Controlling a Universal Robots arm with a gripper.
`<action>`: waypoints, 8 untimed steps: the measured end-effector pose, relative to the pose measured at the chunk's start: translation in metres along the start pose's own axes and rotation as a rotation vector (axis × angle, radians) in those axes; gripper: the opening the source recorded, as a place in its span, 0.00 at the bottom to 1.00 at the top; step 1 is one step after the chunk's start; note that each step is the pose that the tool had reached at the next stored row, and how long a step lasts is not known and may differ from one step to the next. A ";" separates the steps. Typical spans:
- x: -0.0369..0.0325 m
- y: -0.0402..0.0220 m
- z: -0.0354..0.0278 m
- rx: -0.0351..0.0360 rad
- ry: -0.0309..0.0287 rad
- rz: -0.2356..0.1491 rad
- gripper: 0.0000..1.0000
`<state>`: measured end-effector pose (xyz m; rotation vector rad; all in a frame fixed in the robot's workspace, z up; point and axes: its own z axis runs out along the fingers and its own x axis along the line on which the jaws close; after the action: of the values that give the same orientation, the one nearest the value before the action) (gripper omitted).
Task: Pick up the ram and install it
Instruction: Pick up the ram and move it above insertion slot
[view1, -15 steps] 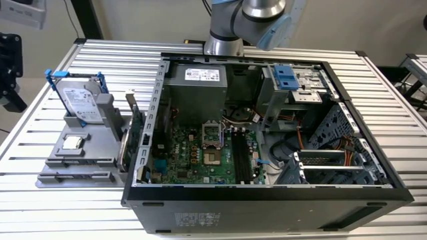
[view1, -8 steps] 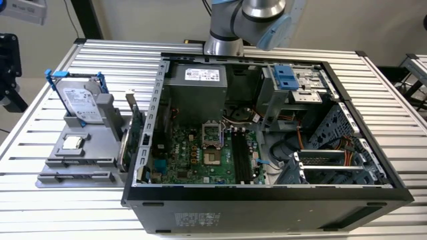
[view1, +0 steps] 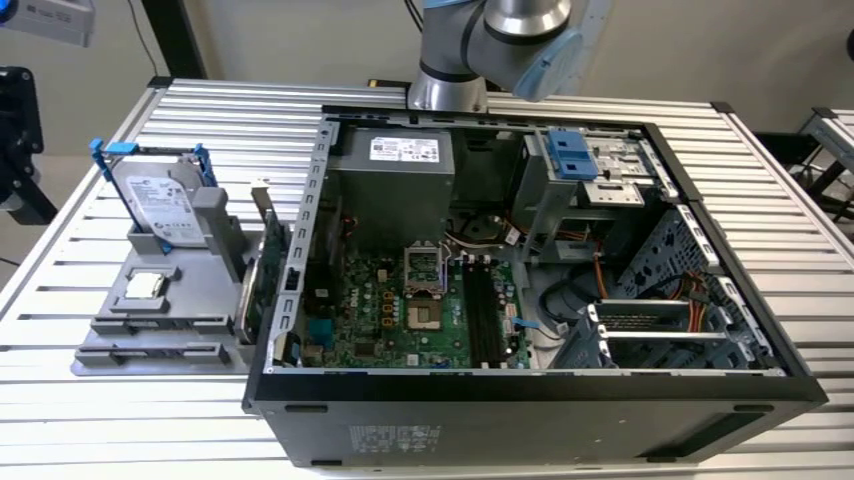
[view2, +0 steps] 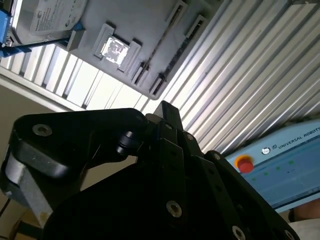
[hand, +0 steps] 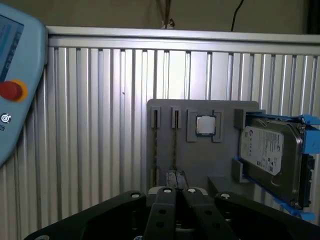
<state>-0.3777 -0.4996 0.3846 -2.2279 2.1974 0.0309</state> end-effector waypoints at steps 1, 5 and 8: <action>0.0000 0.0000 0.0000 0.0000 -0.0003 0.000 0.00; 0.0000 0.0000 0.0007 -0.0001 -0.0023 0.000 0.00; 0.0000 -0.0001 0.0013 -0.0002 -0.0023 0.000 0.00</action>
<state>-0.3776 -0.4996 0.3834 -2.2272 2.1959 0.0337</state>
